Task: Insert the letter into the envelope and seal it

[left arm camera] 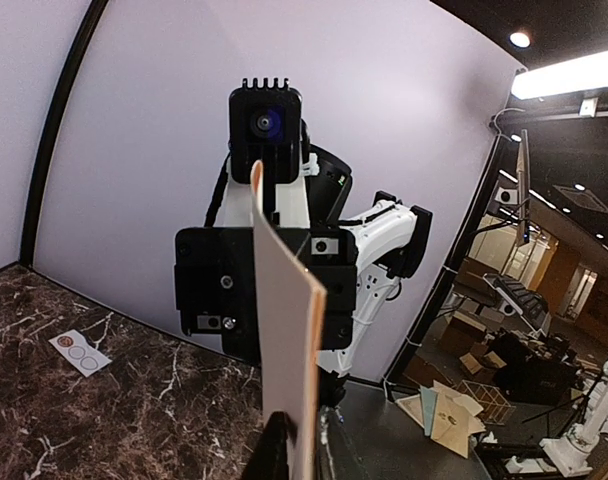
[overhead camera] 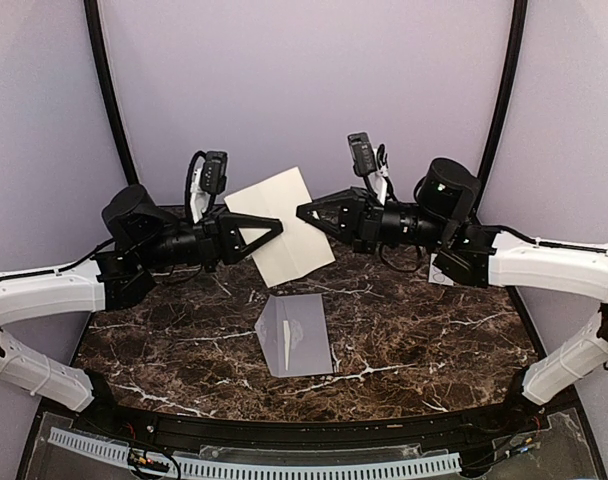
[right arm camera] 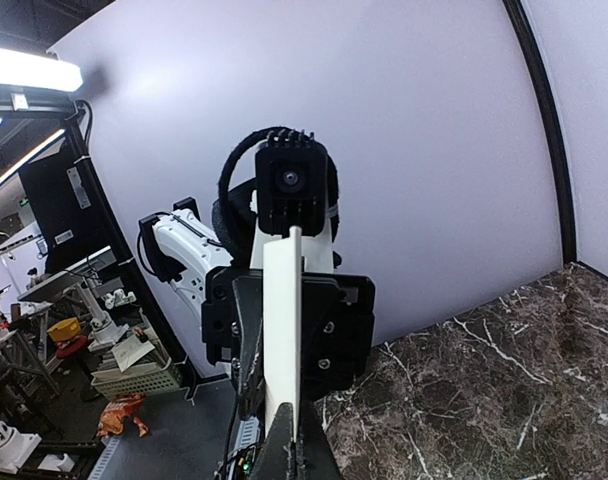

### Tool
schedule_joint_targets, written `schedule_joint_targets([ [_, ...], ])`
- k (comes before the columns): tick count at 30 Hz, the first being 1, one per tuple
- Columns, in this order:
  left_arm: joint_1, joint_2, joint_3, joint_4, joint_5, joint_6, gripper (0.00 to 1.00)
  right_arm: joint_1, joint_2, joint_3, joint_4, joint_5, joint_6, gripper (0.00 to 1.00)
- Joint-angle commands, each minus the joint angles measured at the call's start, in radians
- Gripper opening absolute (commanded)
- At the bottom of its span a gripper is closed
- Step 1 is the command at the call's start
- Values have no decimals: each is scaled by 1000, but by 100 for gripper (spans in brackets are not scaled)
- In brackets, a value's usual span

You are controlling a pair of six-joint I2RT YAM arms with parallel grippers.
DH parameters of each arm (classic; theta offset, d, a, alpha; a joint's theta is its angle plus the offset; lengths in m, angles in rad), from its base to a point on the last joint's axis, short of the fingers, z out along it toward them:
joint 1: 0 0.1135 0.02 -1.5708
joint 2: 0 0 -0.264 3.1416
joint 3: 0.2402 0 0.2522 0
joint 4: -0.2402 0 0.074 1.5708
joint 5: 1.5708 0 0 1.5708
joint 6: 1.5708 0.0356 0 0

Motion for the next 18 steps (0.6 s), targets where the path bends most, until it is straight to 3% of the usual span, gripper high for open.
schedule_joint_targets([
  [1, -3, -37, -15, 12, -56, 2, 8, 10, -18, -16, 30, 70, -7, 0],
  [8, -4, -35, -16, -77, -139, 26, 0, 10, -54, -20, -88, 208, -59, 0],
  [18, -4, -39, 12, -255, -334, 86, 0, 9, -54, -20, -140, 122, -68, 0],
])
